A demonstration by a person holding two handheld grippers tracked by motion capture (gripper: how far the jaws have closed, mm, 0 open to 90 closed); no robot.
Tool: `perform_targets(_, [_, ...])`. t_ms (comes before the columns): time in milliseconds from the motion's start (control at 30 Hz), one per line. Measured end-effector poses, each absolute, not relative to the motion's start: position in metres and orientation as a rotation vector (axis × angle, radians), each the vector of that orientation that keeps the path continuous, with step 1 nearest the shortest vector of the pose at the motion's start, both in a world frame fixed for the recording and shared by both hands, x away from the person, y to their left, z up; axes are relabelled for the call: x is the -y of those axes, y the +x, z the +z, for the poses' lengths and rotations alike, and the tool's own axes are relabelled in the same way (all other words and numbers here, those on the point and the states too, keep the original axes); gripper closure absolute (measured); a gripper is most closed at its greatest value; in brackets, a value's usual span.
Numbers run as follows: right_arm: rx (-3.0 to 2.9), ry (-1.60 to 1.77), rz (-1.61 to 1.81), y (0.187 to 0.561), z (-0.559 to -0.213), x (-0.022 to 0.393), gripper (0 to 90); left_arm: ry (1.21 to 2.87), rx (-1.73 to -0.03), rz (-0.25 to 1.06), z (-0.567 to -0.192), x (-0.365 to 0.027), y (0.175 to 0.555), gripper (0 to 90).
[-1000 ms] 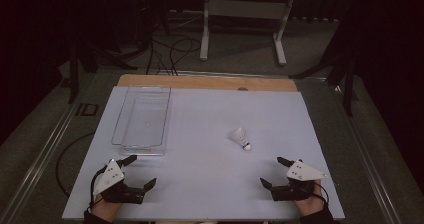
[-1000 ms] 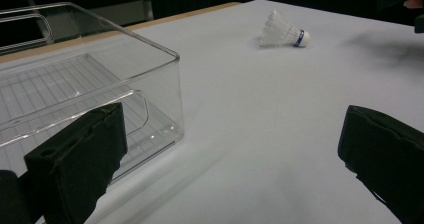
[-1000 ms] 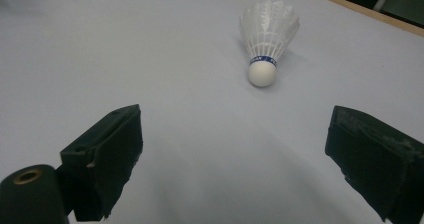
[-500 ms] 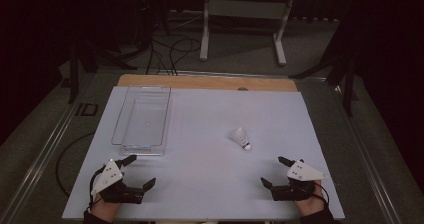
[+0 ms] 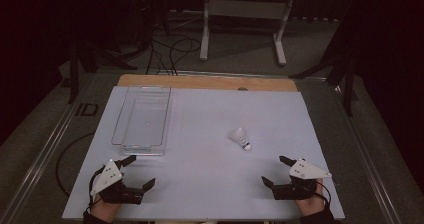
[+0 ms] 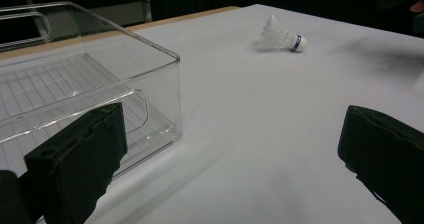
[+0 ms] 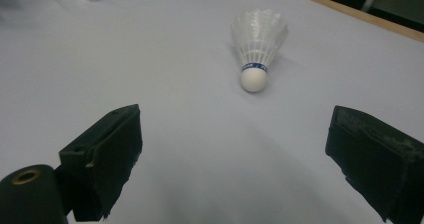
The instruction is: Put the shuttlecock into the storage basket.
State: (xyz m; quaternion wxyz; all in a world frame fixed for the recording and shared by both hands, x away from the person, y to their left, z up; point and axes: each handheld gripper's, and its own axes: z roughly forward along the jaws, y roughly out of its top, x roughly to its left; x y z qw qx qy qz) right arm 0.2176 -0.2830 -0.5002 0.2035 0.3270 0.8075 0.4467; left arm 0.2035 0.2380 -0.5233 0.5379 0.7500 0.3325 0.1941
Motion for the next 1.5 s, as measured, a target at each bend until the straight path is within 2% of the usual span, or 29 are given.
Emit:
perform_targets(567, [-2.188, 0.908, 1.234, 0.210, -0.473, 0.290, 7.9, 1.779, -0.794, 0.461, -0.523, -0.238, 0.204, 0.0])
perform_targets(1500, [-2.171, 0.904, 1.081, 0.236, -0.416, 0.281, 7.8, 1.788, -0.778, 0.466, -0.522, -0.236, 0.203, 0.0])
